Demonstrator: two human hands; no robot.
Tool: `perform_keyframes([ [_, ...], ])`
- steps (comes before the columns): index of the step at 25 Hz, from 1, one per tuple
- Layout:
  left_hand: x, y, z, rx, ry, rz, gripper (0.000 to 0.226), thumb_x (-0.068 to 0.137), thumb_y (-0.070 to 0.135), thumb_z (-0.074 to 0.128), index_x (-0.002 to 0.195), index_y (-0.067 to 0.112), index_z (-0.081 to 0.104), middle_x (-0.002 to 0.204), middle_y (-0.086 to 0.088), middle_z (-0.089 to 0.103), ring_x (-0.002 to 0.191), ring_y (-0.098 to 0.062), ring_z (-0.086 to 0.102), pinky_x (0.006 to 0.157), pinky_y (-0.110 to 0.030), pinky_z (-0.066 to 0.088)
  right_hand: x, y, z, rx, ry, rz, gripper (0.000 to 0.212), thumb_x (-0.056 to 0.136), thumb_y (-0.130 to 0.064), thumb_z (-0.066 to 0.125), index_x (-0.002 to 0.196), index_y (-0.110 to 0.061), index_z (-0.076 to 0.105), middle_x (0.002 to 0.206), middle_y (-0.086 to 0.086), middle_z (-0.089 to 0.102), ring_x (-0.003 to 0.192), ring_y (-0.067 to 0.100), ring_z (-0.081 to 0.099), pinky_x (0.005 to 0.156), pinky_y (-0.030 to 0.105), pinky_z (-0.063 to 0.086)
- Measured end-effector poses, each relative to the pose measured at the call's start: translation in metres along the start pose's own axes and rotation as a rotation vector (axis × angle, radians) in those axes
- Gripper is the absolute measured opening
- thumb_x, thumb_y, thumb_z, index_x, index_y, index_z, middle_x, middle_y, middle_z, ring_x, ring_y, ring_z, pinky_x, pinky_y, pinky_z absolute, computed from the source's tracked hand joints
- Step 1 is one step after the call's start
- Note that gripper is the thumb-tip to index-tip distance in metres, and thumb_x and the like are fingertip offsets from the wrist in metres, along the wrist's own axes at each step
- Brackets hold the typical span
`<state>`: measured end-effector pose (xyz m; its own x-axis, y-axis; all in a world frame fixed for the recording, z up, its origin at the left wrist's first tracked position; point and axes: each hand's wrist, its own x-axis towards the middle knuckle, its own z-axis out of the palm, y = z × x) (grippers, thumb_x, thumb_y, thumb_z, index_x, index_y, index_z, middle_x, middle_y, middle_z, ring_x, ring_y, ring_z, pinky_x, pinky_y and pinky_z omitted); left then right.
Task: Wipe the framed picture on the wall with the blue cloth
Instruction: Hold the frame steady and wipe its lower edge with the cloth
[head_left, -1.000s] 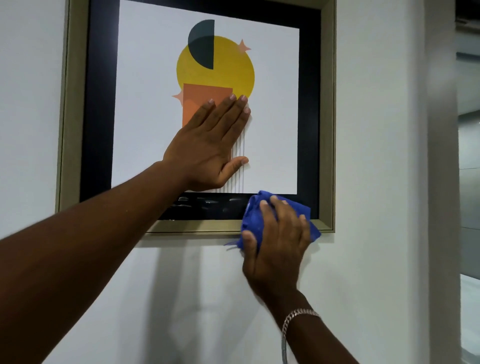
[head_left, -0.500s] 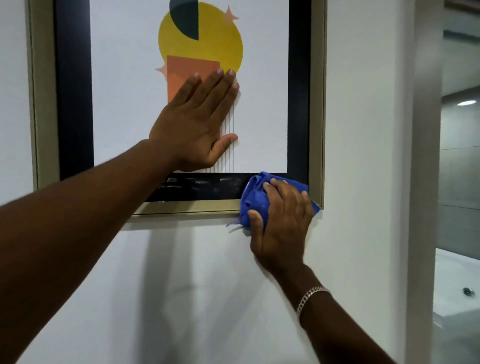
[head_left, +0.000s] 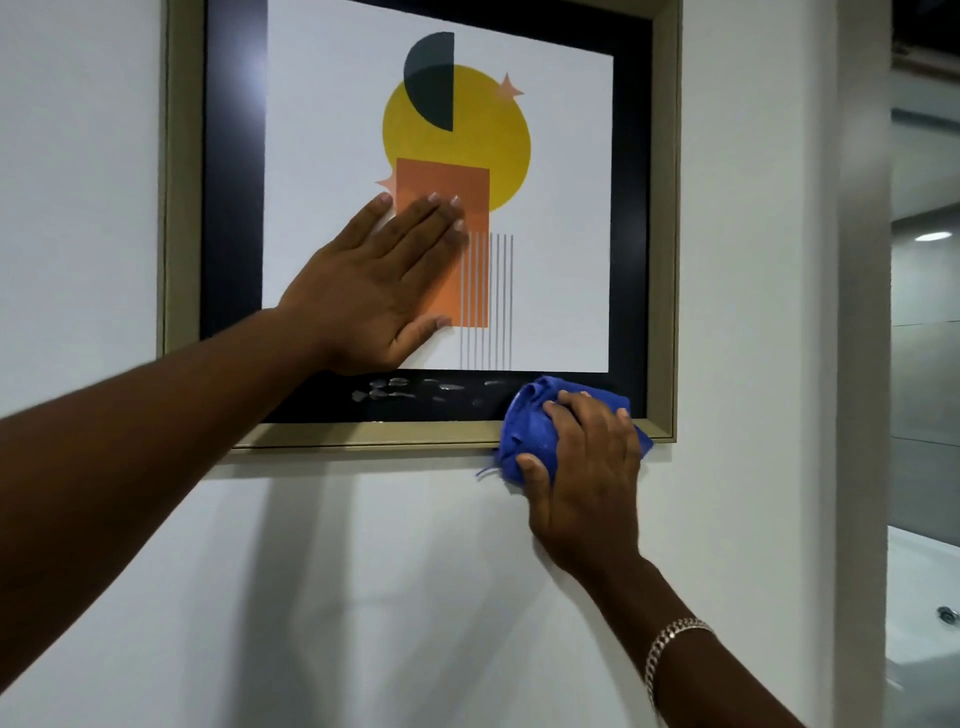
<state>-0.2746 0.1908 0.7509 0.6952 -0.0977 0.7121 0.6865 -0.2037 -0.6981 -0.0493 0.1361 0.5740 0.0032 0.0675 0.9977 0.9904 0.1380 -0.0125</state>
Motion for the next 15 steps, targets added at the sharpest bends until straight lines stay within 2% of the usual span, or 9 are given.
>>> perform_keyframes([
  [3, -0.005, -0.006, 0.0, 0.004, -0.019, -0.002, 0.079, 0.095, 0.056, 0.019, 0.153, 0.005, 0.009, 0.163, -0.018, 0.011, 0.151, -0.031, 0.008, 0.123, -0.053, 0.011, 0.009, -0.022, 0.007, -0.003, 0.044, 0.144, 0.05, 0.094, -0.042, 0.039, 0.131, -0.009, 0.043, 0.139, 0.014, 0.046, 0.135, 0.031, 0.033, 0.118, 0.052, 0.015],
  [7, -0.005, -0.015, 0.0, 0.002, -0.025, 0.054, 0.08, 0.094, 0.059, 0.018, 0.153, 0.006, 0.007, 0.163, -0.017, 0.009, 0.151, -0.03, 0.006, 0.123, -0.051, 0.01, -0.001, -0.029, 0.011, 0.002, -0.021, -0.005, 0.052, 0.095, -0.047, 0.035, 0.134, -0.012, 0.042, 0.142, 0.012, 0.043, 0.137, 0.027, 0.03, 0.119, 0.049, 0.013],
  [8, -0.007, -0.017, 0.0, 0.005, -0.021, 0.066, 0.081, 0.094, 0.06, 0.018, 0.153, 0.006, 0.006, 0.164, -0.016, 0.008, 0.151, -0.029, 0.006, 0.123, -0.051, 0.011, -0.002, -0.024, 0.011, 0.005, -0.005, 0.01, 0.052, 0.095, -0.047, 0.036, 0.133, -0.012, 0.042, 0.141, 0.012, 0.044, 0.137, 0.027, 0.03, 0.118, 0.05, 0.014],
  [12, -0.012, -0.022, 0.0, 0.003, -0.014, 0.078, 0.081, 0.094, 0.06, 0.018, 0.154, 0.008, 0.004, 0.164, -0.014, 0.006, 0.152, -0.028, 0.005, 0.123, -0.05, 0.011, 0.007, -0.051, 0.02, 0.03, 0.097, 0.228, 0.05, 0.096, -0.045, 0.035, 0.132, -0.012, 0.043, 0.14, 0.011, 0.046, 0.136, 0.029, 0.033, 0.119, 0.05, 0.014],
  [15, -0.01, -0.025, -0.001, -0.018, -0.014, 0.067, 0.082, 0.093, 0.062, 0.017, 0.154, 0.007, 0.005, 0.164, -0.015, 0.006, 0.152, -0.028, 0.004, 0.124, -0.05, 0.009, 0.001, -0.045, 0.019, 0.064, 0.04, 0.05, 0.048, 0.094, -0.044, 0.038, 0.132, -0.014, 0.044, 0.14, 0.009, 0.046, 0.136, 0.025, 0.032, 0.118, 0.05, 0.015],
])
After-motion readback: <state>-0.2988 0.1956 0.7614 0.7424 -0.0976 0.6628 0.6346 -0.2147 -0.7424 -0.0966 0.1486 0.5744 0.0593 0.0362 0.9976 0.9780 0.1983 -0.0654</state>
